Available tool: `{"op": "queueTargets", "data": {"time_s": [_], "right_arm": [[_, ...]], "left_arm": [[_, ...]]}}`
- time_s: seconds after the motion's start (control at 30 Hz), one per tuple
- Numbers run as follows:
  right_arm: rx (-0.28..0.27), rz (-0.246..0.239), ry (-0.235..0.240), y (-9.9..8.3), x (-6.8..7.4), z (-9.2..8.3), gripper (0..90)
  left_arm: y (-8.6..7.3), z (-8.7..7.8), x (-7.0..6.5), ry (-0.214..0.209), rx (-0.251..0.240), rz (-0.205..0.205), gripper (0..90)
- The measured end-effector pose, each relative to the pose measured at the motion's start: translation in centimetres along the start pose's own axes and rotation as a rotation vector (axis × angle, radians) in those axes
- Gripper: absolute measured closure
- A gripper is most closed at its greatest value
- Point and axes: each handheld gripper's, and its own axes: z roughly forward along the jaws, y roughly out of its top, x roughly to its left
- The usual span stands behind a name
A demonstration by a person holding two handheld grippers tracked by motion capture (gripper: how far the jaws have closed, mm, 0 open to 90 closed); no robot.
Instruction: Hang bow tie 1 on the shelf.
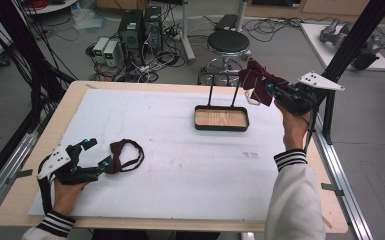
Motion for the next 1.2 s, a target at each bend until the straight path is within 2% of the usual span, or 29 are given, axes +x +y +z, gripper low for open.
{"op": "queueTargets", "data": {"time_s": [0.17, 0.33, 0.37, 0.47, 0.6, 0.63, 0.67, 0.7, 0.8, 0.83, 0.93, 1.07, 1.1, 1.2], "right_arm": [[0.019, 0.003, -0.037, -0.6, -0.9, 0.5, 82.3], [0.001, 0.025, -0.063, -0.9, -1.6, 0.6, 82.3], [0.005, 0.024, -0.085, -1.1, -1.8, 0.6, 82.2], [0.007, 0.036, -0.104, -1.2, -2.0, 0.7, 82.2], [0.027, 0.045, -0.155, -1.4, -2.4, 0.5, 82.2], [0.030, 0.061, -0.177, -1.5, -2.7, 0.3, 82.1], [0.030, 0.061, -0.177, -1.5, -2.7, 0.3, 82.1], [0.030, 0.076, -0.205, -1.6, -2.9, 0.1, 82.1], [0.039, 0.093, -0.221, -1.7, -3.1, -0.1, 82.1], [0.052, 0.096, -0.245, -1.9, -3.3, -0.2, 82.1], [0.075, 0.111, -0.262, -2.2, -3.5, -0.3, 82.0], [0.111, 0.107, -0.276, -2.8, -3.8, -0.5, 82.0], [0.148, 0.114, -0.277, -3.1, -3.9, -0.5, 82.0], [0.155, 0.103, -0.281, -3.3, -3.9, -0.6, 82.0]], "left_arm": [[0.0, -0.1, 0.1, 0.004, 0.005, 0.005, 14.5], [0.0, -0.2, 0.3, 0.014, 0.014, 0.002, 14.6], [0.0, -0.2, 0.4, 0.015, 0.015, 0.001, 14.5], [0.0, -0.2, 0.3, 0.017, 0.017, 0.003, 14.5], [0.0, 0.0, 0.2, 0.012, 0.024, 0.007, 14.6], [0.0, 0.2, 0.1, 0.012, 0.025, 0.007, 14.6], [0.0, 0.2, 0.1, 0.012, 0.025, 0.007, 14.7], [0.0, 0.3, 0.0, 0.008, 0.028, 0.009, 14.7], [0.0, 0.4, -0.2, 0.004, 0.031, 0.010, 14.7], [0.0, 0.5, -0.3, 0.002, 0.032, 0.014, 14.7], [0.0, 0.5, -0.4, 0.000, 0.032, 0.017, 14.7], [0.1, 0.6, -0.5, -0.002, 0.032, 0.020, 14.8], [0.2, 0.6, -0.6, -0.002, 0.032, 0.022, 14.8], [0.2, 0.6, -0.7, -0.001, 0.030, 0.021, 14.9]]}}
